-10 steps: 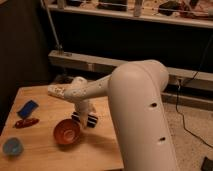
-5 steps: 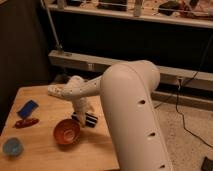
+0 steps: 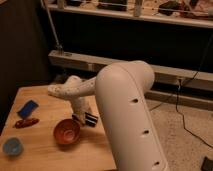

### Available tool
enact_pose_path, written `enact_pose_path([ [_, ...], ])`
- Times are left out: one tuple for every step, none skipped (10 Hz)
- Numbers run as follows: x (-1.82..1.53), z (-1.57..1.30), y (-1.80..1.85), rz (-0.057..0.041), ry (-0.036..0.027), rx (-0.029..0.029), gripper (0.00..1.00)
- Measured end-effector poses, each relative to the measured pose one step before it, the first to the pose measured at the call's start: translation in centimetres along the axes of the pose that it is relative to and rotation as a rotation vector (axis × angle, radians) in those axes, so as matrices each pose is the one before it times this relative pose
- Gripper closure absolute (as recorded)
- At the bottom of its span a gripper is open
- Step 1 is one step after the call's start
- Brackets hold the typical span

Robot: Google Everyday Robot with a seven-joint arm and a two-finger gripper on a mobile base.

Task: Place the eraser on the white sponge

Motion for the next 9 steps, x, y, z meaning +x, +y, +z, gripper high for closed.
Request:
enact_pose_path([
  [-0.148,-0.078,-0.029,-0.00304,0.00155,0.00208,0.82],
  [-0.367,-0.276,0.063,-0.00558,-0.00147,0.00419,0.91],
  [-1.053,-1.018,0.237,-0.01579,-0.01788,0.01311,0.99],
  [-2.04,-2.175,0.507,-0.03161,-0.04382,0.02306,1.0],
  [-2.394,-2.416,0.893,-0.03724,-0.04434,0.01759,1.0],
  [-2.202,-1.892,0.608,-0.04021,-0.02644,0.02428,1.0],
  [-2.085,-1.359,0.575,-0.04003,-0.0118,0.02149,1.0],
  [-1.451,-0.615,0.127,-0.02571,-0.00055,0.01754,1.0],
  [-2.154,-0.439,0.049,-0.03317,0.00796,0.02361,1.0],
])
